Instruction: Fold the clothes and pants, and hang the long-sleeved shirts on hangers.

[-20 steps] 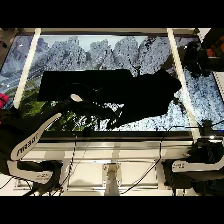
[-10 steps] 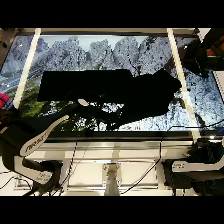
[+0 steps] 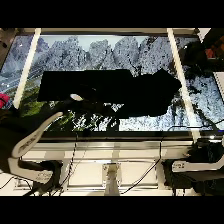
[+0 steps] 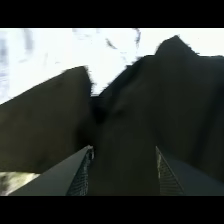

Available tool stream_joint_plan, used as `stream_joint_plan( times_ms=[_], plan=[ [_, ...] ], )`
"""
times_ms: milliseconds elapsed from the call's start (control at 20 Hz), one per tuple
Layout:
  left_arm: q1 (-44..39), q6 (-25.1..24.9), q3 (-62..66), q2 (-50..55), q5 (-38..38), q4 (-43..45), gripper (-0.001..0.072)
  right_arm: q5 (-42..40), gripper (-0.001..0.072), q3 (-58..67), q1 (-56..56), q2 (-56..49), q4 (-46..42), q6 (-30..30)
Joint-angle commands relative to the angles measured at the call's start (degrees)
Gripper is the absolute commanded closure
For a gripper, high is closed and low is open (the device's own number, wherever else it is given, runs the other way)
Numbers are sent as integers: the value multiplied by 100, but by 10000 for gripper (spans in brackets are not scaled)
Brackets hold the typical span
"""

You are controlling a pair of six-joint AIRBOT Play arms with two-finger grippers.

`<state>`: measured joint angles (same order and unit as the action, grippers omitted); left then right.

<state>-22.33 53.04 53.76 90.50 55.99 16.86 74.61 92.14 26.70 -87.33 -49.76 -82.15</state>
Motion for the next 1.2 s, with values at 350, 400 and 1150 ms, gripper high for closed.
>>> stream_joint_plan(
  times_ms=[350, 400, 1150],
  plan=[
    [3062, 3766, 15, -4607, 83, 7552, 703, 278, 268, -186, 122, -957, -815, -739],
    [3198, 3768, 13, -4830, 90, 7503, 703, 243, 269, -186, 109, -1069, -1003, -955],
    [3224, 3768, 11, -4009, 195, 7104, 702, -573, 361, -184, 168, -2201, -177, -1423]
  ],
)
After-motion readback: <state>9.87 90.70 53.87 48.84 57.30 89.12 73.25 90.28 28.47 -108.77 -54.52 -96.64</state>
